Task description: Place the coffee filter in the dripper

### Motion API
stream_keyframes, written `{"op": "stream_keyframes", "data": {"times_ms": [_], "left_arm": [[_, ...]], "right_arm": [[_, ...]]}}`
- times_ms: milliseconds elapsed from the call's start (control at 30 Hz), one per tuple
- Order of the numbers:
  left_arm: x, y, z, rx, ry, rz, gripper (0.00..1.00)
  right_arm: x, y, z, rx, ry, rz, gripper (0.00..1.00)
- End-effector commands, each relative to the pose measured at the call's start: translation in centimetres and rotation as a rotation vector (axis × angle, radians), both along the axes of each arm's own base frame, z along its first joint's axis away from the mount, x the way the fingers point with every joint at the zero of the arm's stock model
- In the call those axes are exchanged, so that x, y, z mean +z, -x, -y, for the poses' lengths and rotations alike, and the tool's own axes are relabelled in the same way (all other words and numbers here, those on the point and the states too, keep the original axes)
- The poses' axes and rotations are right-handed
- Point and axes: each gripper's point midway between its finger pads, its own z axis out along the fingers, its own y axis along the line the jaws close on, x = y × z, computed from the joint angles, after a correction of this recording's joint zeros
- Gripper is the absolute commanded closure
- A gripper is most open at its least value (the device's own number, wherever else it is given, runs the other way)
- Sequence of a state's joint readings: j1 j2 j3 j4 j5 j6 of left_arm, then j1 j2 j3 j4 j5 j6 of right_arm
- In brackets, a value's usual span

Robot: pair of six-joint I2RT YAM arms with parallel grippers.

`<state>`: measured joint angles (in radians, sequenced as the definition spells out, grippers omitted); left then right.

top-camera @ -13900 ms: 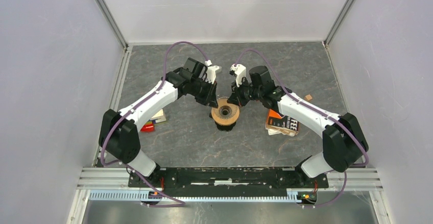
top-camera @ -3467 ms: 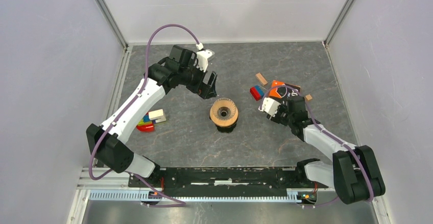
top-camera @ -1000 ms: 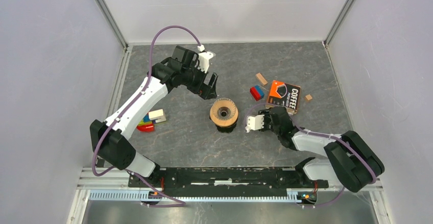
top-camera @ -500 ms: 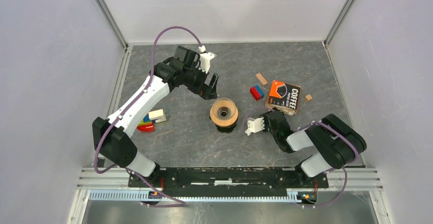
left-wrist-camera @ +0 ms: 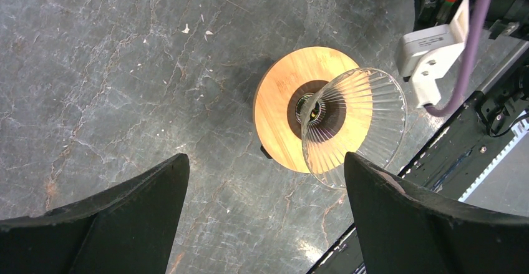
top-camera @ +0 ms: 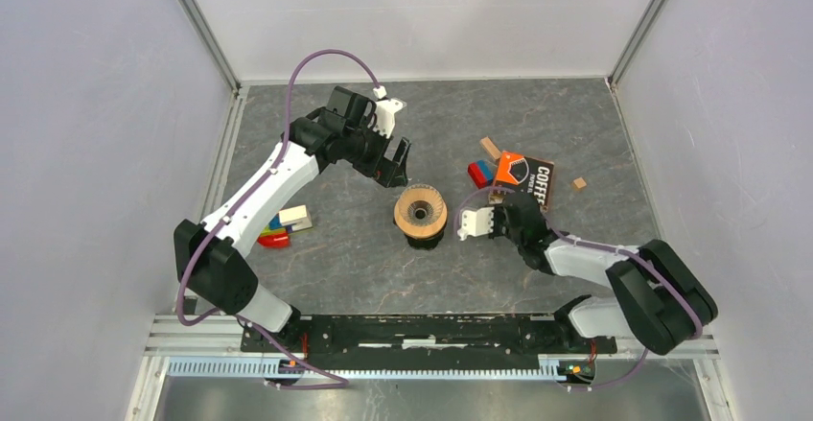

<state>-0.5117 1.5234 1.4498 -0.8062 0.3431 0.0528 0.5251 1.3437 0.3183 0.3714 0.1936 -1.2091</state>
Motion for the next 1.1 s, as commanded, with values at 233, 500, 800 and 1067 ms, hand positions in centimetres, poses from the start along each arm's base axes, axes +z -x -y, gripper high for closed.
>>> {"op": "stream_keyframes", "data": {"times_ms": [233, 500, 800, 1067], "left_arm": [[1.6, -0.3, 0.4, -0.033, 0.037, 0.049, 0.00], [1.8, -0.2, 0.4, -0.034, 0.040, 0.054, 0.00], [1.7, 0.0, 0.3, -0.040, 0.040, 0.056, 0.00], [1.5, 0.2, 0.2, -0.045, 0.034, 0.056, 0.00]], "right_arm": [[3.0, -2.4, 0.5, -0.070, -0.204, -0.172, 1.00], [0.4, -3.6, 2.2, -0.175, -0.273, -0.292, 0.97], [-0.1, -3.0, 1.4, -0.166, -0.362, -0.345, 0.80], [-0.3, -2.7, 0.4, -0.135, -0.396, -0.392, 0.67]]}}
